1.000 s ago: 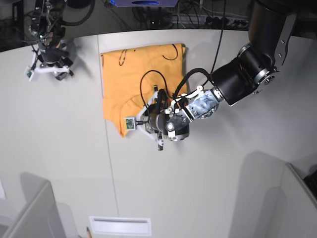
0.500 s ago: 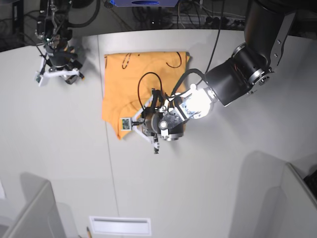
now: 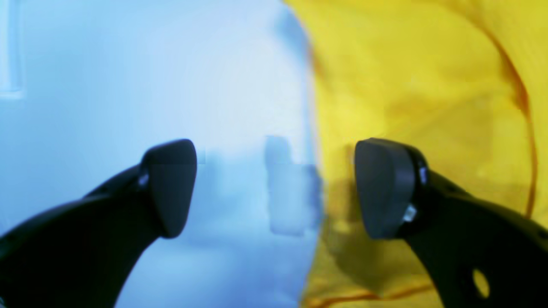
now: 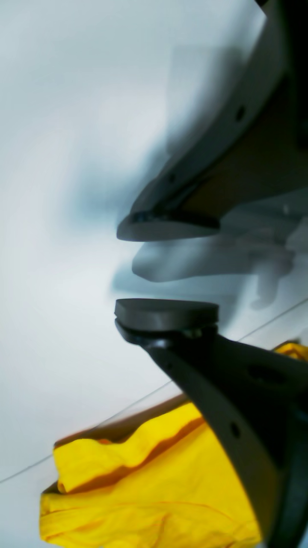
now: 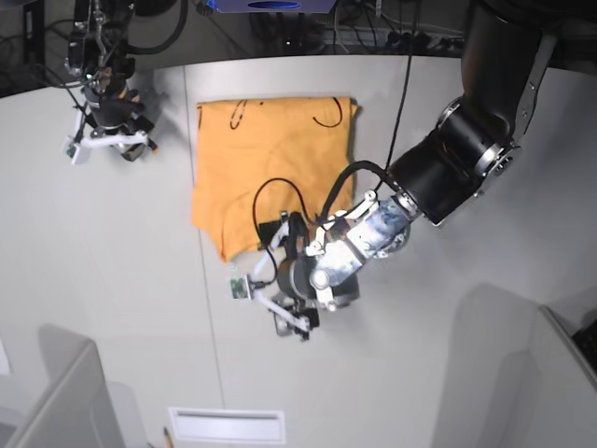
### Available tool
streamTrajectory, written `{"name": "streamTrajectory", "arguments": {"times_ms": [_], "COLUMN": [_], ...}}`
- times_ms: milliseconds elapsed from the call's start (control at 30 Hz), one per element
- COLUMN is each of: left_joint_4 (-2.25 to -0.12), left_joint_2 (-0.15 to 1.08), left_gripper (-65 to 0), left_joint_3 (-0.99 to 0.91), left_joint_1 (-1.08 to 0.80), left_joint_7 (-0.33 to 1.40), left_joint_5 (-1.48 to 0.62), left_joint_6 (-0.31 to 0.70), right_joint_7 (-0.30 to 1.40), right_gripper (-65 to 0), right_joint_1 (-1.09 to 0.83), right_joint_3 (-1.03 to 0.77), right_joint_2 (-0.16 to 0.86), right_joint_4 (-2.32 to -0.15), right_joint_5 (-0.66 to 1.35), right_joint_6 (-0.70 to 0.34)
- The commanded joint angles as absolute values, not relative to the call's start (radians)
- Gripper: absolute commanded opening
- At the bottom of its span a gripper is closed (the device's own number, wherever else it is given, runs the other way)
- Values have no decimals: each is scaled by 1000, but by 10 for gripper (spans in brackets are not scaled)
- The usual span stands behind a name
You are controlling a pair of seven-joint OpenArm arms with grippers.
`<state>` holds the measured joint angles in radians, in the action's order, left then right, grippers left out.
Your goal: Fold the T-shirt properly
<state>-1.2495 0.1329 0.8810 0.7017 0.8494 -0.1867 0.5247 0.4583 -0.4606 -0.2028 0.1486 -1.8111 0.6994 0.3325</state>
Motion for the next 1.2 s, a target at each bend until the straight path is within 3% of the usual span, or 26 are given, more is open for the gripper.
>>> {"name": "streamTrajectory", "arguments": {"times_ms": [0,33,100,167,233,267,400,533,633,800,867,1033,1167], "left_joint_4": [-1300,-1345,-1442,-1555,-1689,-1758,-1959,-1989,-1988,-1986,-1986,-1985,-1946], "left_joint_2": [130,133,137,153,199,225,305,343,392,513,529,522,526], "left_gripper": [-97,-102,-186,-341,-545,-650,-650,-650,-650,-650,-650,-650,-650], "left_joint_3": [805,733,595,479,384,341,179,39,-18,-45,-73,-160,-117], "left_joint_1": [717,693,624,536,423,360,130,-62,-251,-602,-717,-957,-1089], "left_joint_7": [837,837,837,837,837,837,828,760,576,61,-68,-108,-108], "left_joint_5": [-186,-186,-182,-165,-134,-117,-85,-85,-85,-76,-76,-76,-74], "left_joint_6": [518,518,518,518,518,518,518,518,518,518,515,516,516], "right_joint_7": [437,435,433,432,432,432,432,432,433,438,438,438,458], "right_gripper": [-437,-437,-441,-500,-638,-650,-650,-650,-650,-650,-650,-650,-650], "right_joint_1": [-460,-460,-460,-463,-469,-476,-489,-533,-599,-725,-788,-974,-1059], "right_joint_3": [-211,-211,-213,-213,-214,-223,-254,-255,-255,-269,-274,-268,-255], "right_joint_2": [160,166,186,194,196,196,188,193,194,203,203,203,203], "right_joint_4": [-1825,-1825,-1825,-1827,-1833,-1833,-1842,-1923,-1991,-2015,-2017,-2018,-2006], "right_joint_5": [696,696,696,696,696,696,704,704,704,704,704,705,700], "right_joint_6": [329,329,329,329,329,329,329,329,329,329,329,329,328]}}
